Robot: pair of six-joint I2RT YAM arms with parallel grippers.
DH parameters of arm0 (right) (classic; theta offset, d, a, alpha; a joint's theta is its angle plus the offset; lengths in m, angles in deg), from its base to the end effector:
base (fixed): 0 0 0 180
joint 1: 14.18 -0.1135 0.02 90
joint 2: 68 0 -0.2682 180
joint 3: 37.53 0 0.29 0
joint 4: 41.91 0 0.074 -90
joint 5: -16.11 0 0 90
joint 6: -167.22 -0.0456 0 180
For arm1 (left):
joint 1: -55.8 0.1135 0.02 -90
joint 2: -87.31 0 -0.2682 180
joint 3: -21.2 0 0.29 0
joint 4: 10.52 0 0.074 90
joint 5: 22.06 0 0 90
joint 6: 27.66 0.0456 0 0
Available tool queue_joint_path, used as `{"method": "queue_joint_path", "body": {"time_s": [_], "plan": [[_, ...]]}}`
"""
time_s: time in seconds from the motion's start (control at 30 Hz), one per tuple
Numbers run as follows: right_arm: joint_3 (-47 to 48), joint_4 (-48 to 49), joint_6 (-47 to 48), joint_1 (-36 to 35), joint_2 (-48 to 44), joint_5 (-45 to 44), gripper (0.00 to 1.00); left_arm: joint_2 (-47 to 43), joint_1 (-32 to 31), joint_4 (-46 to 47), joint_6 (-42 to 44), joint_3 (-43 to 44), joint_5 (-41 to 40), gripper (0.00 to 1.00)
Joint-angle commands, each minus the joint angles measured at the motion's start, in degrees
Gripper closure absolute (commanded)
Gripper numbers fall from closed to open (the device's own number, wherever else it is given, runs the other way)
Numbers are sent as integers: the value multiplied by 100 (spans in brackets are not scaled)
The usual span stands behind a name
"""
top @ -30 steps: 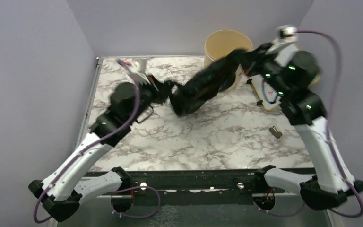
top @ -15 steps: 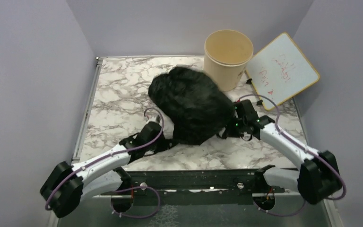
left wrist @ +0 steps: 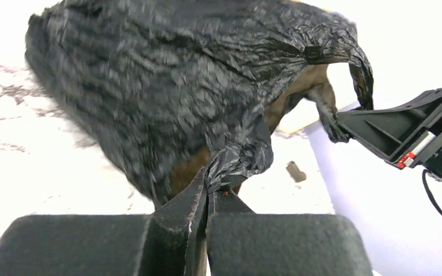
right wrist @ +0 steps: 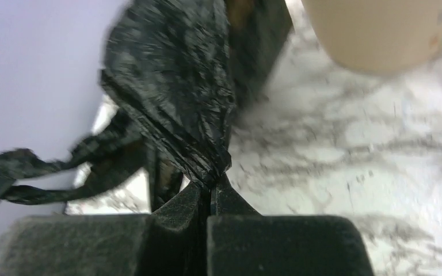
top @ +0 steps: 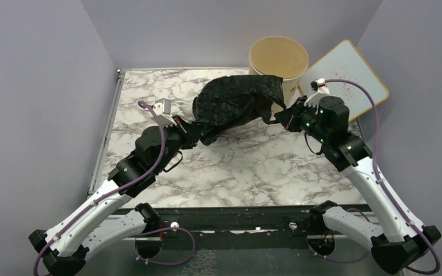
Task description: Put the trash bags into the trash bin
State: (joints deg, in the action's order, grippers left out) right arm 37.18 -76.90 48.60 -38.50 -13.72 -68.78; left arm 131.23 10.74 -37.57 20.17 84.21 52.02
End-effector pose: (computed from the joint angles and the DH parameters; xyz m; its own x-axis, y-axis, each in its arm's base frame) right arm 0.2268 0.1070 0.4025 -0.4352 0.3269 -0.8389 -0.3193 0.8152 0.4833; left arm 0.1625 -0.1452 0.3781 -0.4007 -0.5125 -0.7595 0.2966 0.7118 -0.6367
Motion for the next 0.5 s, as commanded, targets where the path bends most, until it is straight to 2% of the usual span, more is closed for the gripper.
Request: {"method": "queue_joint_path", "body": {"time_s": [0.0,0.1,0.17,0.27,0.37,0.47], "plan": [[-472,-355,-333,-3,103,-251,100,27,-1,-616,554,72,-319,100],[-285,-549,-277,-3,530,64,100,356,8,-916,1371,623,-1233,100],[199,-888,-69,-3,929,213,99,778,23,-1176,1975,1348,-1776,100],[1020,-855,226,-3,1043,-26,100,1162,15,-1153,2581,2403,-1525,100],[892,159,367,-3,600,-48,100,919,12,-481,2534,2173,-967,100],[369,597,251,-3,365,209,99,182,10,184,1552,975,-1069,100]]}}
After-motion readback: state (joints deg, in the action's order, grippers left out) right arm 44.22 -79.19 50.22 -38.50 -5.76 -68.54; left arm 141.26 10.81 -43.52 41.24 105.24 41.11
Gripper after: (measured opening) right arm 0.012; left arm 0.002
